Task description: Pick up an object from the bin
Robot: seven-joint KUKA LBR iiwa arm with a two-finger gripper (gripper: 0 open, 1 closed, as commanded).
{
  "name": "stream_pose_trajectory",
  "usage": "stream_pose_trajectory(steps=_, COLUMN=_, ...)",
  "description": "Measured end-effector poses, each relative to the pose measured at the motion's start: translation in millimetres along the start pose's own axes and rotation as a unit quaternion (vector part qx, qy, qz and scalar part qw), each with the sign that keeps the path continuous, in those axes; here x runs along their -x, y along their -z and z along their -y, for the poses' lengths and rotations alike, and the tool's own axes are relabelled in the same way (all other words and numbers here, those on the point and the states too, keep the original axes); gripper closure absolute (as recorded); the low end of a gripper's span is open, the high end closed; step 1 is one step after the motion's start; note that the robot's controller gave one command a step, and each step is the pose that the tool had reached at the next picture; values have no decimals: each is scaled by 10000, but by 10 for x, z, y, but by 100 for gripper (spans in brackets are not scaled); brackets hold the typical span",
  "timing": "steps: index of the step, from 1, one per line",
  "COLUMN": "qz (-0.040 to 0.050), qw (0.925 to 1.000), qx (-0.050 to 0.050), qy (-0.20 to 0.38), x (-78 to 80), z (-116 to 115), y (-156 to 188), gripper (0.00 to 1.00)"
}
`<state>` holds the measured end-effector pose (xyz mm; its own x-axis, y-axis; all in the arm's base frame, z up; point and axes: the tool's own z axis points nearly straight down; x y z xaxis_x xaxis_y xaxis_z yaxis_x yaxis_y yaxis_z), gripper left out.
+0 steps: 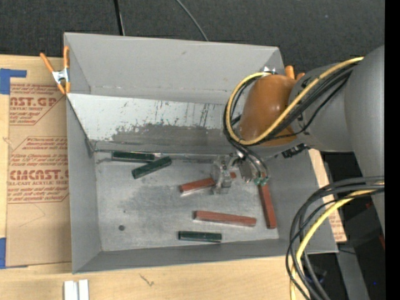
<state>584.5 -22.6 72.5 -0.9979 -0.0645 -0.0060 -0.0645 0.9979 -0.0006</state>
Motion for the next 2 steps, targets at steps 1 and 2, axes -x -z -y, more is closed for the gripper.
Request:
stream_pose_trajectory(steps=1, qz=0, qw=10000, qx=0, qy=1, x=0, z=0, y=0, gripper=100)
stream_pose_trajectory(steps=2, qz=-57, qw=10000, qx=5, qy=53, x=-134, z=-236, y=499, gripper=100)
